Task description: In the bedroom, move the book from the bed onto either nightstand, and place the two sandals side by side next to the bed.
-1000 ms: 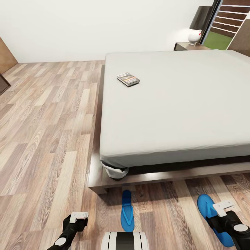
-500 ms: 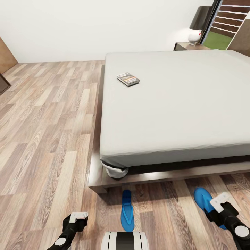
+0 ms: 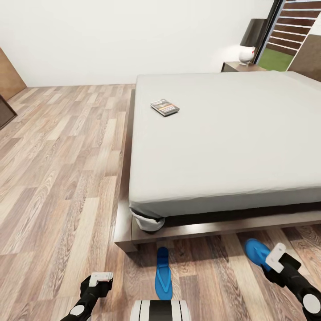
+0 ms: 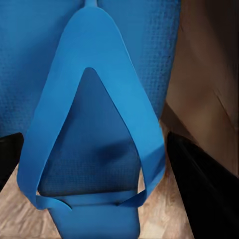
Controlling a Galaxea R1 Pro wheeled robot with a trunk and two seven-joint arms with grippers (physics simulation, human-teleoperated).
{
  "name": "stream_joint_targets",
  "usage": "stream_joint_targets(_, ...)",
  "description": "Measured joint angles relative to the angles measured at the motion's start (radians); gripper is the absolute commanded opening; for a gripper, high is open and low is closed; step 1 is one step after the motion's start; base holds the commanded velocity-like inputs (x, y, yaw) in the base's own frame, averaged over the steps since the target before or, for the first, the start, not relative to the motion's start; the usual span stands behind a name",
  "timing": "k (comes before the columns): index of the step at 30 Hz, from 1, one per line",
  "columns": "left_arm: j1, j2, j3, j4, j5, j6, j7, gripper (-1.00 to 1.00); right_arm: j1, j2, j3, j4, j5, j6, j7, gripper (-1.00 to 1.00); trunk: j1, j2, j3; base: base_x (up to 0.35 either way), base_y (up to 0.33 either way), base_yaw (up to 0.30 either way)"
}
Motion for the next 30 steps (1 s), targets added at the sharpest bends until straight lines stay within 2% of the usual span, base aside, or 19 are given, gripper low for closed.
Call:
stream_joint_targets(1, 0.000, 0.000, 0.000, 0.000, 0.000, 0.000, 0.000, 1.00, 0.000, -0.002, 0.000, 0.001, 0.017, -0.005, 0.000, -1.00, 0.000, 0.000, 0.000, 0.000, 0.000, 0.000)
stream_joint_targets(2, 0.000, 0.000, 0.000, 0.000, 0.000, 0.000, 0.000, 1.00, 0.000, -0.005, 0.000, 0.002, 0.061, -0.012, -0.001, -1.00, 0.000, 0.000, 0.000, 0.000, 0.000, 0.000)
stream_joint_targets(3, 0.000, 0.000, 0.000, 0.000, 0.000, 0.000, 0.000, 1.00, 0.001, -0.006, 0.000, 0.002, 0.087, -0.015, -0.001, -1.00, 0.000, 0.000, 0.000, 0.000, 0.000, 0.000)
stream_joint_targets(4, 0.000, 0.000, -0.001, -0.001, 0.000, 0.000, 0.000, 1.00, 0.001, -0.007, 0.000, 0.005, 0.142, -0.019, -0.002, -1.00, 0.000, 0.000, 0.000, 0.000, 0.000, 0.000)
stream_joint_targets(6, 0.000, 0.000, -0.001, 0.000, 0.000, 0.000, 0.000, 1.00, 0.001, -0.008, -0.001, 0.009, 0.206, -0.022, -0.003, -1.00, 0.000, 0.000, 0.000, 0.000, 0.000, 0.000)
stream_joint_targets(8, 0.000, 0.000, -0.001, 0.000, 0.000, 0.000, 0.000, 1.00, 0.001, -0.009, -0.001, 0.013, 0.242, -0.024, -0.003, -1.00, 0.000, 0.000, 0.000, 0.000, 0.000, 0.000)
stream_joint_targets(13, 0.000, 0.000, -0.001, 0.000, 0.000, 0.000, 0.000, 1.00, 0.001, -0.012, -0.002, 0.045, 0.275, -0.028, -0.002, -1.00, 0.000, 0.000, 0.000, 0.000, 0.000, 0.000)
stream_joint_targets(17, 0.000, 0.000, -0.001, 0.000, 0.000, 0.000, 0.000, 1.00, 0.000, -0.026, -0.001, 0.085, 0.327, -0.029, -0.005, -1.00, 0.000, 0.000, 0.000, 0.000, 0.000, 0.000)
stream_joint_targets(21, 0.000, 0.000, -0.001, 0.000, 0.000, 0.000, 0.000, 1.00, 0.000, -0.034, -0.002, 0.100, 0.481, -0.025, 0.023, -1.00, 0.000, 0.000, 0.000, 0.000, 0.000, 0.000)
stream_joint_targets(23, 0.000, 0.000, -0.001, 0.000, 0.000, 0.000, 0.000, 1.00, -0.001, -0.036, -0.002, 0.102, 0.522, -0.026, 0.028, -1.00, 0.000, 0.000, 0.000, 0.000, 0.000, 0.000)
stream_joint_targets(27, 0.000, 0.000, -0.001, 0.000, 0.000, 0.000, 0.000, 1.00, -0.001, -0.040, -0.002, 0.104, 0.632, -0.027, 0.030, -1.00, 0.000, 0.000, 0.000, 0.000, 0.000, 0.000)
stream_joint_targets(30, 0.000, 0.000, -0.001, 0.000, -0.001, 0.000, 0.000, 1.00, -0.001, -0.043, -0.002, 0.104, 0.675, -0.030, 0.027, -1.00, 0.000, 0.000, 0.000, 0.000, 0.000, 0.000)
